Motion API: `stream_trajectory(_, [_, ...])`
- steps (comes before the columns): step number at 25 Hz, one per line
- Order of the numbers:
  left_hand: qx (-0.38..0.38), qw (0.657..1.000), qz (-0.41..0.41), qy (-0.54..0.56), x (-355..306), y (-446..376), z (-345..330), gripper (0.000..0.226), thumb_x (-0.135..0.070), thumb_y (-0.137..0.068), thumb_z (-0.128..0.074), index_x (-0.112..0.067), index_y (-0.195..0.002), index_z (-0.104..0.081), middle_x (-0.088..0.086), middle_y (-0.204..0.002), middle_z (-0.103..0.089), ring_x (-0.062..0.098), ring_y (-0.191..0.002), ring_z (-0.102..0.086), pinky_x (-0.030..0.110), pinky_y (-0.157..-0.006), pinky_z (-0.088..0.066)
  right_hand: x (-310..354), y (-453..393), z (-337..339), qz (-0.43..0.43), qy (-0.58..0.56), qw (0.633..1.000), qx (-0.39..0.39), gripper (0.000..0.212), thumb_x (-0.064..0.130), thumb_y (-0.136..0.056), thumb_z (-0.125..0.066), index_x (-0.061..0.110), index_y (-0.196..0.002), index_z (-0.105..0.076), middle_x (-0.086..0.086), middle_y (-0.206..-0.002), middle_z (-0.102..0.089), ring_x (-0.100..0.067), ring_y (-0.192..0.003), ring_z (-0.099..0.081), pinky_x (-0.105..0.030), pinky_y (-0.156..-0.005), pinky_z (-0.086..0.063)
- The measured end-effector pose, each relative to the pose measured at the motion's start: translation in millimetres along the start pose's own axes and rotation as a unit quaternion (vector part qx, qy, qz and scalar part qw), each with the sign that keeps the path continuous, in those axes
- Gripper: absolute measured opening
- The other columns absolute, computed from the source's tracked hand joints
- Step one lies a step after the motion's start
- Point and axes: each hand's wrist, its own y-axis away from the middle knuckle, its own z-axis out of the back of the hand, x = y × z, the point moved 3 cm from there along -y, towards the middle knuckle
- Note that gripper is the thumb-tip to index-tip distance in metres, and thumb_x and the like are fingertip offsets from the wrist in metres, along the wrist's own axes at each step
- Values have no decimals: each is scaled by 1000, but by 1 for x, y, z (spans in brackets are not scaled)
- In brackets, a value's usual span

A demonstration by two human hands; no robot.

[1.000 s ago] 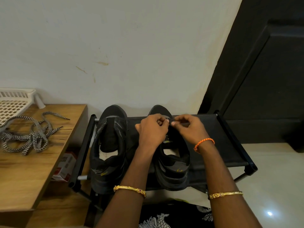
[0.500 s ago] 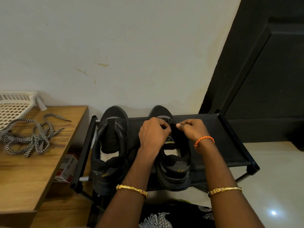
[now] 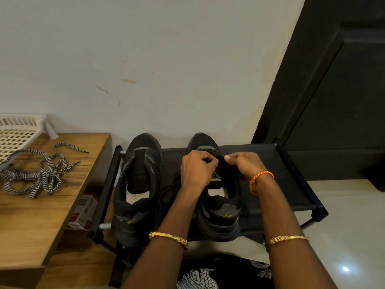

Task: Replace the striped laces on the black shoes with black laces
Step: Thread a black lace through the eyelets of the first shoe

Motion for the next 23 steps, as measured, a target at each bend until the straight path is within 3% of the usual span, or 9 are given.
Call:
stream_trajectory(4, [10, 999, 20, 37, 5, -3, -3, 8, -22, -83, -71, -18, -82, -77, -4, -78, -73, 9, -76, -66, 30, -73, -56, -1, -1, -1, 19, 2, 1000, 8, 7, 16, -87, -66, 12, -83, -71, -1, -86, -68, -12, -83, -61, -25, -67, -48])
stream_trajectory(7, [20, 995, 59, 83, 9, -4, -3, 8, -24, -81, -73, -25, -73, -75, -11, -73, -70, 6, -76, -66, 31, -77, -56, -5, -2, 2, 23, 5, 1000, 15, 20, 27, -90, -62, 10, -87, -72, -4, -84, -66, -17, -82, -61, -30, -70, -50])
stream_trajectory(11, [32, 996, 66, 54, 9, -4, -6, 8, -25, -81, -73, -21, -74, -76, -5, -75, -72, 12, -76, -67, 37, -76, -57, -5, 0, 4, 37, -11, 999, 22, 22, 21, -92, -59, 18, -73, -70, 1, -65, -64, -6, -57, -62, -19, -48, -48])
stream_trajectory(13, [23, 998, 50, 22, 6, -5, -6, 9, -24, -83, -71, -19, -79, -77, -4, -76, -72, 13, -73, -66, 33, -67, -56, -3, 1, 2, 56, -5, 998, 22, 23, 15, -92, -59, 18, -72, -69, 6, -56, -61, 2, -46, -59, -13, -41, -44])
stream_trajectory(15, [1, 997, 18, -71, 0, -4, -4, 11, -23, -86, -67, -20, -83, -76, -1, -76, -72, 13, -67, -62, 24, -54, -47, -1, 1, -2, 66, 21, 997, 30, 18, 11, -92, -58, 15, -79, -70, 5, -60, -61, -1, -52, -60, -13, -43, -45])
stream_trajectory(17, [-7, 993, -10, -119, -4, -5, -5, 12, -21, -87, -65, -18, -87, -76, 2, -79, -72, 16, -70, -62, 25, -58, -46, -1, 1, -2, 69, 29, 997, 25, 14, 9, -91, -58, 12, -85, -71, 5, -65, -61, -1, -57, -60, -14, -46, -46])
stream_trajectory(20, [15, 998, -7, -58, -4, -5, -8, 11, -21, -86, -67, -17, -90, -77, 2, -82, -74, 15, -78, -67, 29, -72, -54, -3, -1, -2, 73, -2, 997, 25, 15, 8, -90, -59, 14, -82, -70, 2, -71, -65, -2, -60, -62, -14, -47, -47])
stream_trajectory(23, [11, 1000, 1, -25, 1, -4, -9, 11, -25, -86, -68, -22, -92, -77, -1, -86, -74, 14, -85, -66, 33, -80, -52, -6, -6, -5, 74, -11, 997, 4, 10, 7, -90, -60, 9, -86, -69, -1, -78, -65, -11, -74, -61, -19, -59, -49])
